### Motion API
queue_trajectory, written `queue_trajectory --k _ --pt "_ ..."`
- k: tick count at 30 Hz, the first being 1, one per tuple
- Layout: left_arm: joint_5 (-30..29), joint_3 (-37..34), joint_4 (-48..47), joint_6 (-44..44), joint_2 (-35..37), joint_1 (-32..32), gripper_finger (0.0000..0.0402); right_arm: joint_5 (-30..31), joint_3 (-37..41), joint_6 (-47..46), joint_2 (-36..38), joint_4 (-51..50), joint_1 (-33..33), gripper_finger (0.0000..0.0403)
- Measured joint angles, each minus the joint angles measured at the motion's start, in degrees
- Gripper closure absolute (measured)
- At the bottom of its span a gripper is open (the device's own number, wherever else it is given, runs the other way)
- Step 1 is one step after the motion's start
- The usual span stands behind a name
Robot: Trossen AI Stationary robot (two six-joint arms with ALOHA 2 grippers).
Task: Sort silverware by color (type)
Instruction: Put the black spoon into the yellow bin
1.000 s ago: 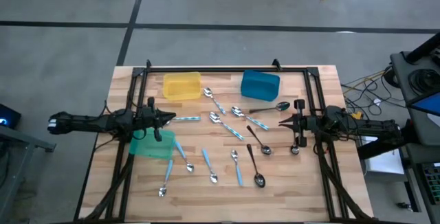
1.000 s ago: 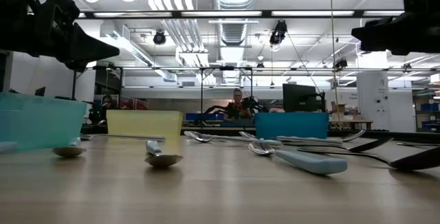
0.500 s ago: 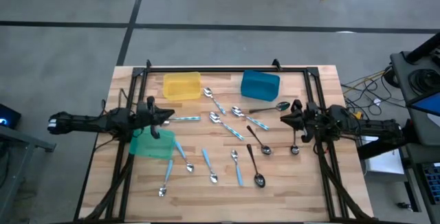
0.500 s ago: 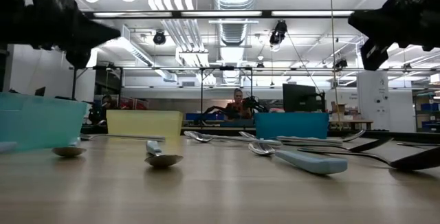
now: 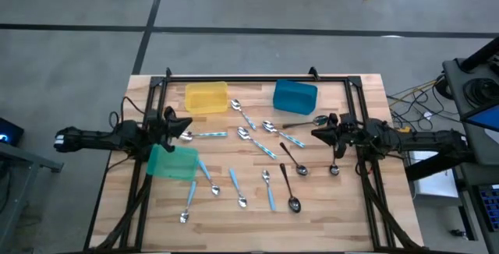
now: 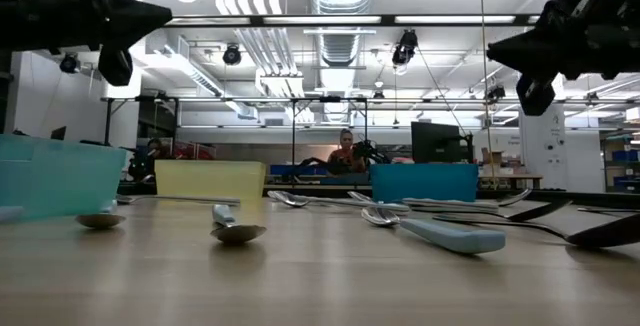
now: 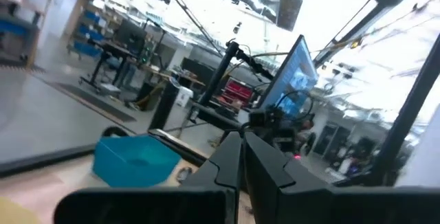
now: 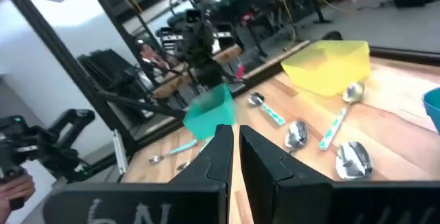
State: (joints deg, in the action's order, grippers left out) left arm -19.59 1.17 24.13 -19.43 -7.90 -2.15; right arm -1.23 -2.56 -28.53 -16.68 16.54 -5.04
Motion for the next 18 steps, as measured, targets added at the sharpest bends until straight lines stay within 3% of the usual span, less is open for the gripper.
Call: queue_trajectory --k 6,12,18 --pt "-3.04 0.0 6.08 7.64 -0.5 0.0 0.04 -0.03 -5.53 -0.01 -6.6 -1.02 0.0 0.0385" --pt "3.81 0.0 18.23 14.69 -2.7 -0.03 0.04 -0.04 -13.89 -0.02 -14.04 -6.24 0.0 0.0385" --pt "4.12 0.0 23.95 15.53 -4.85 -0.02 0.04 -0.09 -24.04 -2.83 -21.2 -16.72 0.0 0.0385"
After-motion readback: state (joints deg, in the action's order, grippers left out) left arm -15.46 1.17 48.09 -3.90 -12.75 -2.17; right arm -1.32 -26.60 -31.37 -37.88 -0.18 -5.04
